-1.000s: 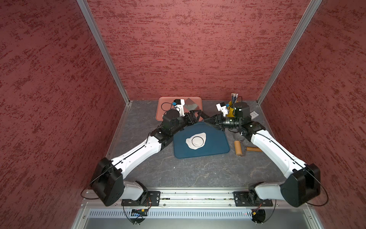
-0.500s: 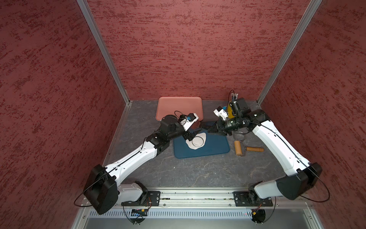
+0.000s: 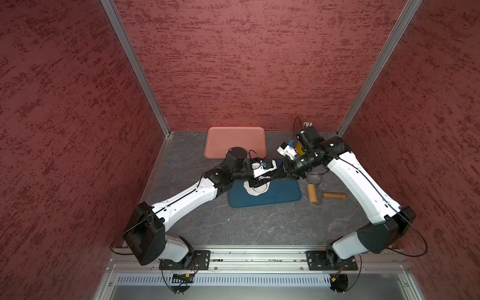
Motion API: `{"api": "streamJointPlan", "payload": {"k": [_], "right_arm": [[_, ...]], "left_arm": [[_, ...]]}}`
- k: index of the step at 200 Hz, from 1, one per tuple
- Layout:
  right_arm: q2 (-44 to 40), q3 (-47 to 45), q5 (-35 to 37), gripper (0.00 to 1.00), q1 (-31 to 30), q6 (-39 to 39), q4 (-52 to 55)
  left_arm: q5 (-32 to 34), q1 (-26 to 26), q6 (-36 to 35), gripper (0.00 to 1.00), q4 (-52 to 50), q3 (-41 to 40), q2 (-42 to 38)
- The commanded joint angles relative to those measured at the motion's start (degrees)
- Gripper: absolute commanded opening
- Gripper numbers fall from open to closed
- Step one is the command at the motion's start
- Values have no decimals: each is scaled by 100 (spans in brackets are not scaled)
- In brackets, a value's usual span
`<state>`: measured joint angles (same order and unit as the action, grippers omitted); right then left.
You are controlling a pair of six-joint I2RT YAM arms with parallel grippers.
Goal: Roll out the dumpling wrappers from the dough
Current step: Pick up the spatula from the center of the board.
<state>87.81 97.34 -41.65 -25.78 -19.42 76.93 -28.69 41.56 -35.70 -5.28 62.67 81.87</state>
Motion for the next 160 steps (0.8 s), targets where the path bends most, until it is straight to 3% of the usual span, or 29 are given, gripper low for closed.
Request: {"api": "streamJointPlan", "payload": {"k": [1, 32, 35, 56, 78, 110, 144, 160], "right_arm": [[12, 321, 113, 0, -60, 92, -72], [-5, 451, 439, 0, -56, -34, -301], [-20, 452, 472, 5, -55, -62, -363], [-201, 388, 1033, 40, -82, -337, -964], [-405, 72, 1784, 57, -172, -711, -1692], [-893, -614, 2815, 59, -460, -1198, -2713], [-793, -690, 4058, 59, -932, -1227, -2782], [-740, -807, 4160, 56, -1011, -1184, -3012]], "left_arm": [[-357, 34, -44, 45, -56, 124, 6], [-426, 36, 383, 3, 417, -96, -198], [-397, 36, 493, 0, 502, -124, -219], [-96, 51, 1431, 0, 1196, -318, -344], [432, 216, 2125, 0, 1701, -428, -302], [1459, 316, 3127, 0, 1758, -337, -77], [1711, 385, 3650, 0, 1626, -86, 196], [1721, 440, 3706, 0, 1731, -73, 241]]}}
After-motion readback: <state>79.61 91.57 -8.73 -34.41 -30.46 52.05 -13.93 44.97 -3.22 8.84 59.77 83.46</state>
